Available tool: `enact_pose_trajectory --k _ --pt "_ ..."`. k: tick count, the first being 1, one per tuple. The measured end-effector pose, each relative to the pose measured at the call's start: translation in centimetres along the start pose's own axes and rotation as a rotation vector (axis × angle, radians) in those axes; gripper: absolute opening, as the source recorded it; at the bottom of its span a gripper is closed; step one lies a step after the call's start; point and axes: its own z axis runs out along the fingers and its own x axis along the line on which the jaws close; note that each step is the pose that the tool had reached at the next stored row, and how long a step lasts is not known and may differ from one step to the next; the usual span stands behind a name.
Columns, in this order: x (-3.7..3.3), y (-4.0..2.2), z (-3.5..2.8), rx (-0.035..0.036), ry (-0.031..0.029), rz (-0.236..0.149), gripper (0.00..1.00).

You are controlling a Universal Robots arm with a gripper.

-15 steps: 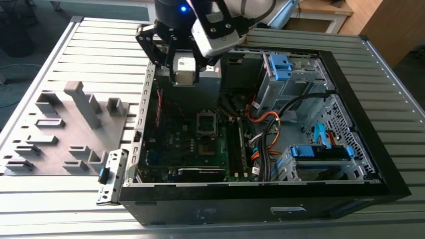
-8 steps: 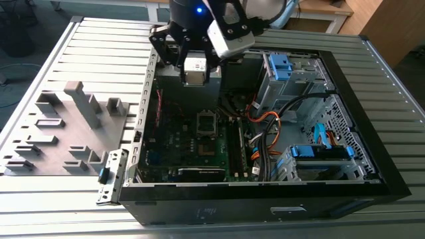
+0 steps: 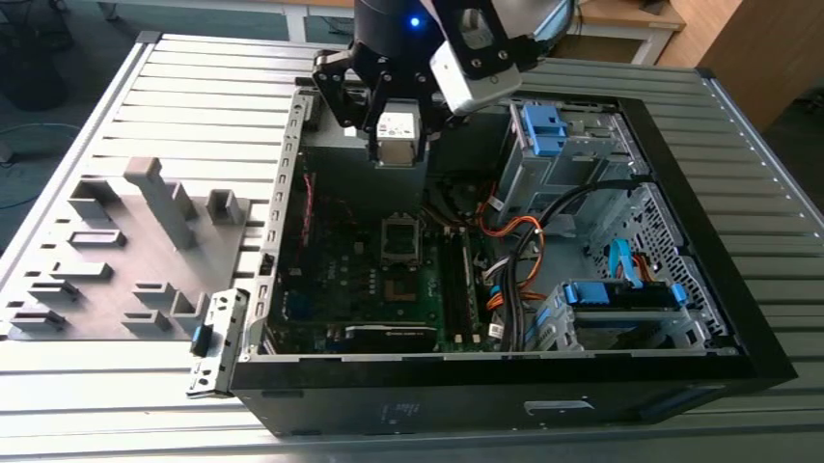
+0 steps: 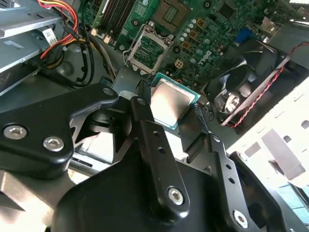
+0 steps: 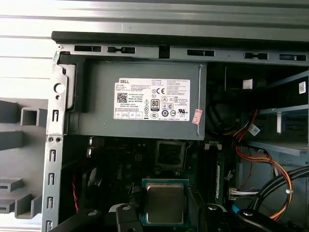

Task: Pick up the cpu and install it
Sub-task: 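Pick up the cpu and move it towards the insertion slot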

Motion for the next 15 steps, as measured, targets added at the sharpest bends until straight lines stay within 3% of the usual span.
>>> enact_pose_trajectory --k 9,15 --pt "-0.02 0.0 0.15 0.0 0.0 0.0 0.47" --pt "-0.03 -0.06 1.1 0.0028 0.0001 0.0 0.47"
